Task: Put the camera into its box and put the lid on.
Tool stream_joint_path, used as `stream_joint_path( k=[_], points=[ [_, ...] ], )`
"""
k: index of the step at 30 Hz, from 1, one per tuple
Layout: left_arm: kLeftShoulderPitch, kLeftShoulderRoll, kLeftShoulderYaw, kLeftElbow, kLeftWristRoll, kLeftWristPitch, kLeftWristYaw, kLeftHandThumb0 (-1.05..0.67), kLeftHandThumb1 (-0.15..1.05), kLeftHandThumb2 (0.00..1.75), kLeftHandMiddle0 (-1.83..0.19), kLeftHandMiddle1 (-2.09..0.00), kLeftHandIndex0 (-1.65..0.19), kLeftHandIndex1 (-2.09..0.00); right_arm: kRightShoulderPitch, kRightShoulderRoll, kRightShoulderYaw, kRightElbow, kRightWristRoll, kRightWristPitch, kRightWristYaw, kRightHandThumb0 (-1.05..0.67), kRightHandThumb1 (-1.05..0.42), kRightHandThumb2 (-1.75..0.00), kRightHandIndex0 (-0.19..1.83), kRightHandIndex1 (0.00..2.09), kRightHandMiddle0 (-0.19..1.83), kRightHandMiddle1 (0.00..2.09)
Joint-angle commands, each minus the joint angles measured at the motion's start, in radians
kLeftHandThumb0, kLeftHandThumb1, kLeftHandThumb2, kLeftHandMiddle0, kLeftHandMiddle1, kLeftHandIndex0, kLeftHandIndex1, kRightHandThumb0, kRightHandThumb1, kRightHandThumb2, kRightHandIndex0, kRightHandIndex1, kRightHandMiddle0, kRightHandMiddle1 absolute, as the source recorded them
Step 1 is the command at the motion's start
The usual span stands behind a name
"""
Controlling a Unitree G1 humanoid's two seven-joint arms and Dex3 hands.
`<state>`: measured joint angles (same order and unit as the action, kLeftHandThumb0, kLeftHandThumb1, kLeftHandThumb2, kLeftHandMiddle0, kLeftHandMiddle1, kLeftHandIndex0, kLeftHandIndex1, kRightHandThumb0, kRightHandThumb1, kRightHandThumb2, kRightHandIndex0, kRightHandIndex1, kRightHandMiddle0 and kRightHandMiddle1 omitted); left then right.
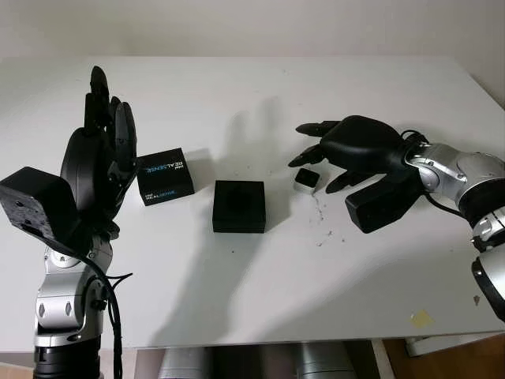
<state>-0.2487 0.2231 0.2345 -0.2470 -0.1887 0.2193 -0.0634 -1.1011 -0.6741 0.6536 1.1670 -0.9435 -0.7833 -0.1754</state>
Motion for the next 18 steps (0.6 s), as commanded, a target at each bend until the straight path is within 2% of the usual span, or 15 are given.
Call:
stream_joint_path(
  k=[1, 18],
  points=[
    [-0.012, 0.006, 0.0, -0.022, 0.006, -0.002, 0.002, -0.78, 1.05, 0.62, 0.19, 0.0, 0.19, 0.0, -0.006, 0.001, 0.011, 0.007, -0.01, 0.001, -0.014, -0.39, -0.87, -0.06, 0.18, 0.04, 0.66, 0.09],
    [-0.008, 0.005, 0.001, -0.028, 0.005, -0.001, 0.005, -0.77, 1.05, 0.63, 0.19, 0.0, 0.19, 0.0, 0.003, 0.018, 0.015, 0.02, -0.002, -0.003, -0.045, -0.39, -0.9, -0.06, 0.2, 0.05, 0.69, 0.09]
  ],
)
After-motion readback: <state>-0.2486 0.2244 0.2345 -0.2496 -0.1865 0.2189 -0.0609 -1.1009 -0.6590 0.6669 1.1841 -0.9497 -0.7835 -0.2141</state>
